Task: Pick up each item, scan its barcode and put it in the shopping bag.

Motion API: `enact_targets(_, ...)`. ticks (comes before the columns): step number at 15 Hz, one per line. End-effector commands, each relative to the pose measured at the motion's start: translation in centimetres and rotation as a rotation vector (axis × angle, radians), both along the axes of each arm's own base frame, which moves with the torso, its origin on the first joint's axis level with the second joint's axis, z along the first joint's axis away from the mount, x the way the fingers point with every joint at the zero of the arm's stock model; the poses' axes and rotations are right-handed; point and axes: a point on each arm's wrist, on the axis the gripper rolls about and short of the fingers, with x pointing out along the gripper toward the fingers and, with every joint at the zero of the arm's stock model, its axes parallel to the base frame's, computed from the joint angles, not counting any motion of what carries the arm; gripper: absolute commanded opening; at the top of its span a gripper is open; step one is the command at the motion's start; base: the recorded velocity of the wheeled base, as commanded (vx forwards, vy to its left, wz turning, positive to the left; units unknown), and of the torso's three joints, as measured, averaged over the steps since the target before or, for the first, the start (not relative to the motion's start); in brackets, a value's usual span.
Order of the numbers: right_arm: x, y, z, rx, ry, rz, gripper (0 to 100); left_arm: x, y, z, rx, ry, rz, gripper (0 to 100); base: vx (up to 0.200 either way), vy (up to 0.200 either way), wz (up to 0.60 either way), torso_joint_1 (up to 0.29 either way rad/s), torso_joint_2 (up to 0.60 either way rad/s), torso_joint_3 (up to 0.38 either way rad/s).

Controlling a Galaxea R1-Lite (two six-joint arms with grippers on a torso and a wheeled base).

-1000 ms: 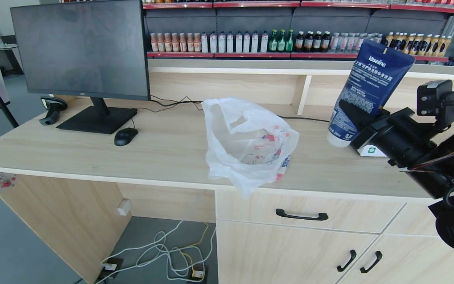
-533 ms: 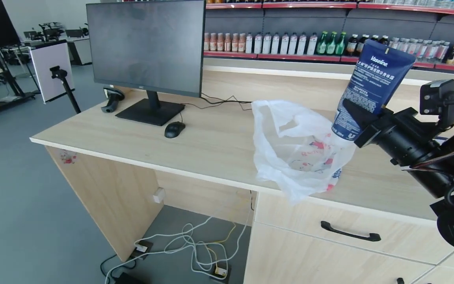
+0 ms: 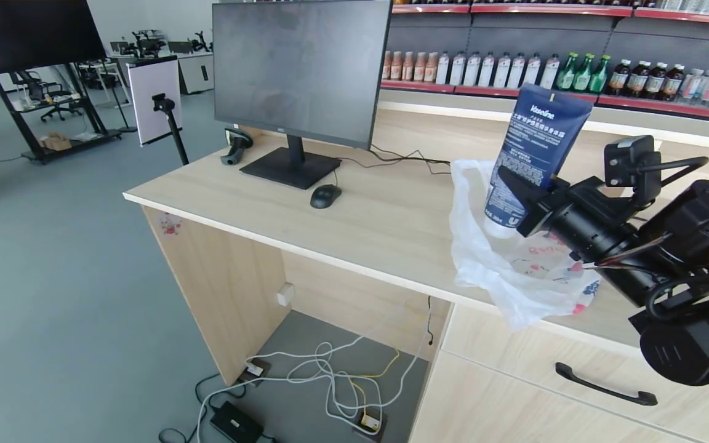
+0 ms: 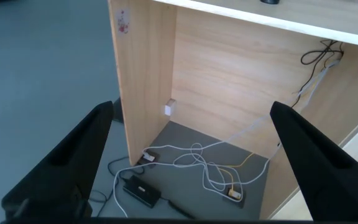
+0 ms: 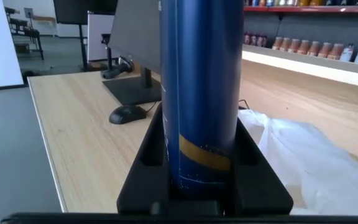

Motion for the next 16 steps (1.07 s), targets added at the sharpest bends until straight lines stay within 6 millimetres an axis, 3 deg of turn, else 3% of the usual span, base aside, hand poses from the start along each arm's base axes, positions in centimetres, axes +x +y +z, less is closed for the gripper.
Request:
enact_targets(1, 2.2, 0.9, -2.0, -0.003, 0.046, 0.010, 0, 0.0, 0.0, 0.0, 0.000, -0.001, 0.000, 100, 0.000, 0.000, 0.00, 0.000, 0.00, 0.000)
enact_targets(3, 3.3, 0.5, -3.0, 0.002, 0.071, -0.004, 0, 0.0, 0.0, 0.0, 0.000, -0.001, 0.000, 100, 0.000, 0.000, 0.00, 0.000, 0.00, 0.000)
enact_targets(9, 5.5, 0.0, -3.3, 0.015, 0.051, -0.029, 0, 0.0, 0.0, 0.0, 0.002, -0.001, 0.000, 100, 0.000, 0.000, 0.00, 0.000, 0.00, 0.000)
enact_targets(16, 7.0, -0.8, -5.8, 0.011, 0.110, -0.054, 0, 0.0, 0.0, 0.0, 0.002, -0.001, 0.000, 100, 0.000, 0.000, 0.00, 0.000, 0.00, 0.000)
